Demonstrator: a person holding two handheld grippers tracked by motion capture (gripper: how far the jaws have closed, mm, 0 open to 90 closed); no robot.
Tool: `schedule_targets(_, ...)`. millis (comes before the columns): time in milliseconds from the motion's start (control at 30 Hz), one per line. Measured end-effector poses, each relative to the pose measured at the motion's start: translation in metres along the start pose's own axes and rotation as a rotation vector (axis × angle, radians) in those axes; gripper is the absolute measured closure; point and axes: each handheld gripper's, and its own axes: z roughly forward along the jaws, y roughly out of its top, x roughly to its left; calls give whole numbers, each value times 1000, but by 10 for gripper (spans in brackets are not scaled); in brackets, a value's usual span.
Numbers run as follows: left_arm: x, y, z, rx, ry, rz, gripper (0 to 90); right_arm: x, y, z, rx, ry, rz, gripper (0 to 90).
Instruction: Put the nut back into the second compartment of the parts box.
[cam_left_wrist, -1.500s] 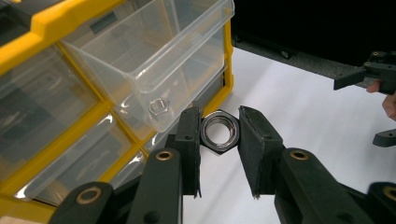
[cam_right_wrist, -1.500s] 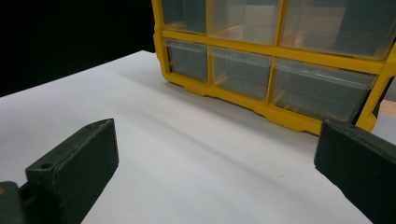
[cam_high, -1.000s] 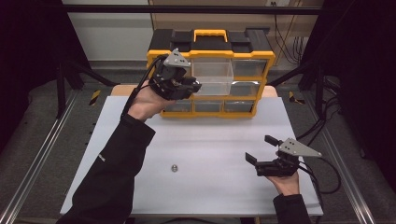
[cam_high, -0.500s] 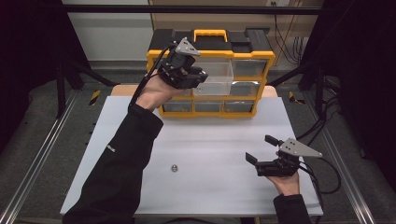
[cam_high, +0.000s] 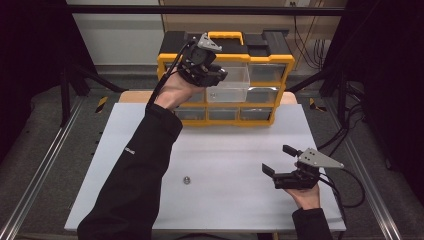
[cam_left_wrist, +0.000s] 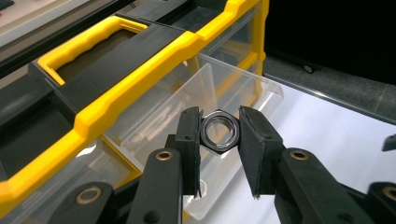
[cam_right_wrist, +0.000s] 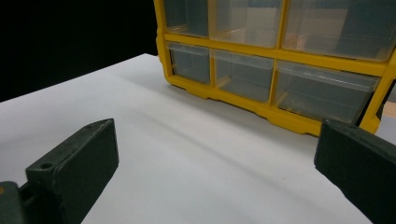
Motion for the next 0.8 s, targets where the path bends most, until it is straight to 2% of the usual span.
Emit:
schedule_targets(300,10,0,16,9,-2,-33,691,0,0,0,0,0,1,3)
schedule_targets(433,13,-3,24,22,-6,-31,691,0,0,0,4,1,0,3)
schedule_targets(800,11,-6,40,45,-7,-36,691,0,-1,1,3,0,-9,3)
